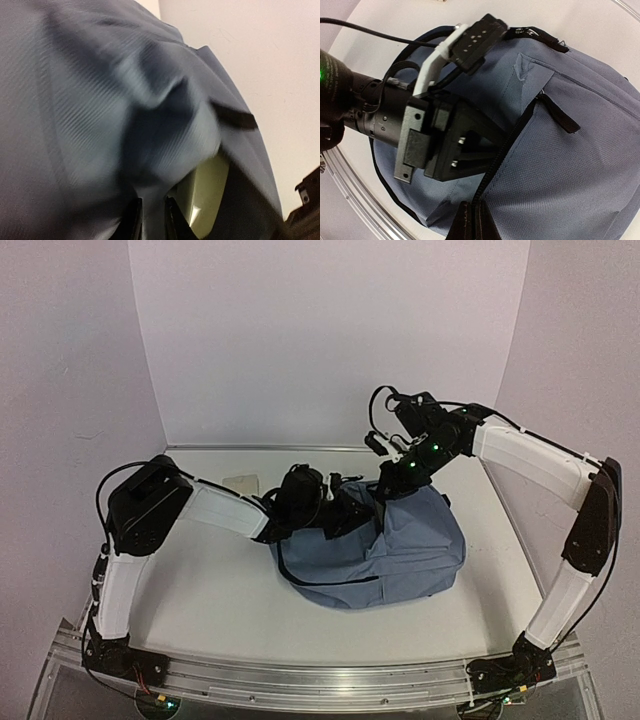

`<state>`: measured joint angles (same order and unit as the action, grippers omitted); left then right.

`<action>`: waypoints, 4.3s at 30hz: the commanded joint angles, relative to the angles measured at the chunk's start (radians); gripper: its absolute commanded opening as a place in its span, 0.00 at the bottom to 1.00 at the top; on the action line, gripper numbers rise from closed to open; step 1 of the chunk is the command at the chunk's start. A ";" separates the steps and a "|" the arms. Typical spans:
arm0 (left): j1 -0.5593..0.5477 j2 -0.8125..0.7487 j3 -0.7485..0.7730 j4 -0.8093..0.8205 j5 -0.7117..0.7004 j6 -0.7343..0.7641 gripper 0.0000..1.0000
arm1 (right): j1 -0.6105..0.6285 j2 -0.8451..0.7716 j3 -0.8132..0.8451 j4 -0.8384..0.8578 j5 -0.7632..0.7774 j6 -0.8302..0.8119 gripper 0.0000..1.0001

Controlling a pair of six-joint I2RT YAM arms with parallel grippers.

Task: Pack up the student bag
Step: Place the stationery in the student bag, then pick up the personal item from the center of the board.

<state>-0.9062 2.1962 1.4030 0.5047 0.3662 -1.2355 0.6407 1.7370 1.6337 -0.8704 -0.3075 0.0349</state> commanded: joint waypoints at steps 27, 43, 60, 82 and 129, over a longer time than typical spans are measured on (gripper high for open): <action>-0.046 0.192 0.216 0.092 0.100 -0.019 0.17 | 0.012 -0.019 0.004 0.042 -0.146 0.020 0.00; 0.028 -0.444 -0.160 -0.609 -0.268 0.334 0.76 | -0.025 0.029 -0.074 0.070 -0.046 -0.006 0.00; 0.720 -0.438 -0.201 -0.707 -0.122 0.541 0.87 | -0.025 0.070 -0.081 0.080 -0.054 -0.011 0.00; 0.801 0.038 0.078 -0.495 0.181 0.567 0.46 | -0.025 0.057 -0.083 0.079 -0.045 -0.011 0.00; 0.551 -0.752 -0.401 -0.220 0.122 -0.125 0.00 | 0.333 0.240 0.370 0.222 0.488 -0.361 0.86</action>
<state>-0.3177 1.5021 1.0299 0.1897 0.5494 -1.1952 0.9056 1.9236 1.9628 -0.7268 0.0032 -0.2784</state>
